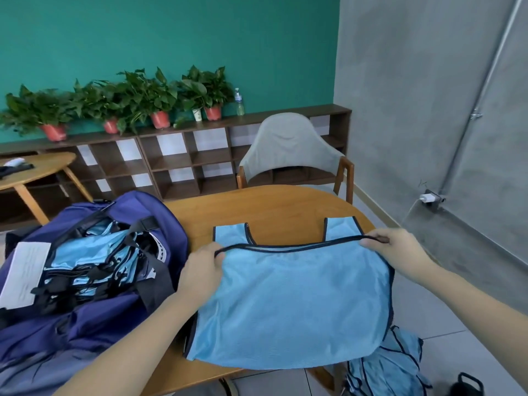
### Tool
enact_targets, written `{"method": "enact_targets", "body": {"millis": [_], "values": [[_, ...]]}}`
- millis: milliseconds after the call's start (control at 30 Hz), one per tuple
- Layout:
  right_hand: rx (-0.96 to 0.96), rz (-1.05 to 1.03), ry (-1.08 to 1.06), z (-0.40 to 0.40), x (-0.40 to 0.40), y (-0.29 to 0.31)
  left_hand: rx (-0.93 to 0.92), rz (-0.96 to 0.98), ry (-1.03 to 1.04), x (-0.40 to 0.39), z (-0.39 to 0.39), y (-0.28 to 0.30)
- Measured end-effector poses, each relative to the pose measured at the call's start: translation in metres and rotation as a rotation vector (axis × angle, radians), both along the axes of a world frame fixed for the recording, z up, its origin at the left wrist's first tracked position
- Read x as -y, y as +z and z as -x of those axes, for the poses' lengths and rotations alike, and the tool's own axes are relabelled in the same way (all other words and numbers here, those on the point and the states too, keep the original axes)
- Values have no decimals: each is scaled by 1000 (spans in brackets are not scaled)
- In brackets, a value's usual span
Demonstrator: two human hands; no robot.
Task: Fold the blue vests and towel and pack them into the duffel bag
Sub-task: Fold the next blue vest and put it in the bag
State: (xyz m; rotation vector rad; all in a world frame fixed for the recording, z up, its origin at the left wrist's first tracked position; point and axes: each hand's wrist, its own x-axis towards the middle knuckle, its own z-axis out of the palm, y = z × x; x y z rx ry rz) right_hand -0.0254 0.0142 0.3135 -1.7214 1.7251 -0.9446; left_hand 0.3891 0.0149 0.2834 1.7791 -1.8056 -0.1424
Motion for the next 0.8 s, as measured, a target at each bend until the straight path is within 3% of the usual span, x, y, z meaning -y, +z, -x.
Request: {"method": "enact_targets", "body": {"millis": [100, 200, 500, 633, 800], "values": [[77, 17, 33, 1, 12, 27, -161, 120, -1, 9, -8, 29], [94, 55, 21, 0, 45, 44, -134, 148, 16, 39, -14, 50], [-126, -129, -107, -16, 112, -32, -50, -196, 120, 97, -16, -19], [-95, -88, -116, -16, 110, -38, 42, -101, 100, 93, -11, -27], [-59, 42, -101, -15, 103, -15, -43, 36, 138, 83, -10, 6]]}}
